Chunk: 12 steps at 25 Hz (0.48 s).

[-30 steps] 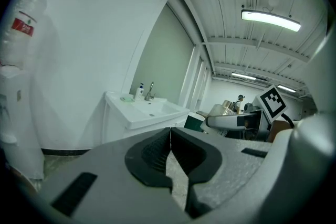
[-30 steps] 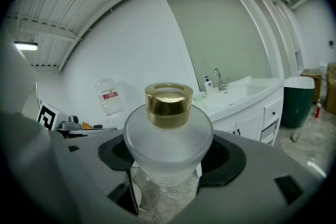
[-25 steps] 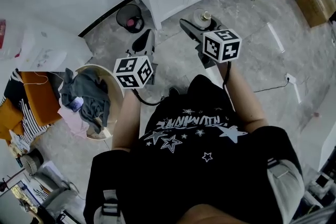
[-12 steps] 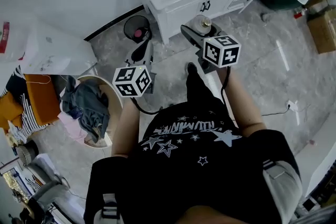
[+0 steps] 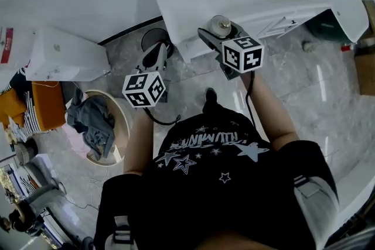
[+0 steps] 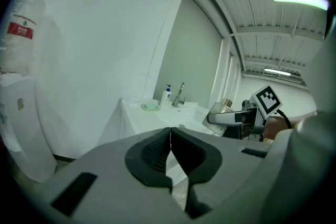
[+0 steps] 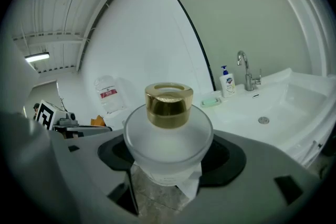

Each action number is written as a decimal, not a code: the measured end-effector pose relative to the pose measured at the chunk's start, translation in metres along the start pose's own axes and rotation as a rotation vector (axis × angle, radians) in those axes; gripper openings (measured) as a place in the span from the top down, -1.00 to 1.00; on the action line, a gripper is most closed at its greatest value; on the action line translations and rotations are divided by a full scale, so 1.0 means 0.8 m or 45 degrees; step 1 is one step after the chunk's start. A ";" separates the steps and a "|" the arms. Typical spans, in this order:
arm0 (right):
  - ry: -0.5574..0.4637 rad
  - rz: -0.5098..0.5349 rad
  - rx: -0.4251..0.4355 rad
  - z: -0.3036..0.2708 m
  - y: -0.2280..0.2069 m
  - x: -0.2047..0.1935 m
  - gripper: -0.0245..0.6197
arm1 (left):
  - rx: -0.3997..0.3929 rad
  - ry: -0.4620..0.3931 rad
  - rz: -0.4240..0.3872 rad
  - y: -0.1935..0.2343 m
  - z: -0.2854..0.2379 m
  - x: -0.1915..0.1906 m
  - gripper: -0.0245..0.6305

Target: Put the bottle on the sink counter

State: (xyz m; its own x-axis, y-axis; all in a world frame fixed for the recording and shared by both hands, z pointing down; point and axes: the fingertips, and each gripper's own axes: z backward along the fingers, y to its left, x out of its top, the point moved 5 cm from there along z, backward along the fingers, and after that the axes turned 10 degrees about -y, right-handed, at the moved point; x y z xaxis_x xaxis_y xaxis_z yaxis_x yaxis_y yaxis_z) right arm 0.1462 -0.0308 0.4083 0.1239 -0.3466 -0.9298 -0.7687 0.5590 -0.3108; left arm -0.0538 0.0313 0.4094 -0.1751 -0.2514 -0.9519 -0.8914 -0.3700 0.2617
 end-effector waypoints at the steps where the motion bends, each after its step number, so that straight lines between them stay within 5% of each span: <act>1: 0.007 0.006 0.013 -0.008 -0.011 0.005 -0.08 | 0.016 -0.002 -0.002 0.000 -0.012 0.002 0.90; 12: 0.067 0.078 0.152 -0.073 -0.060 0.028 -0.08 | 0.172 -0.037 -0.036 0.015 -0.081 0.030 0.90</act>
State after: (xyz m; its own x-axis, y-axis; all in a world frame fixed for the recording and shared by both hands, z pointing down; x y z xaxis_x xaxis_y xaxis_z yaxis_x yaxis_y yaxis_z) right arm 0.1490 -0.1095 0.4135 0.0435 -0.3466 -0.9370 -0.6932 0.6649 -0.2782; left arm -0.0414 -0.0367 0.4002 -0.1592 -0.2156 -0.9634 -0.9441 -0.2522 0.2125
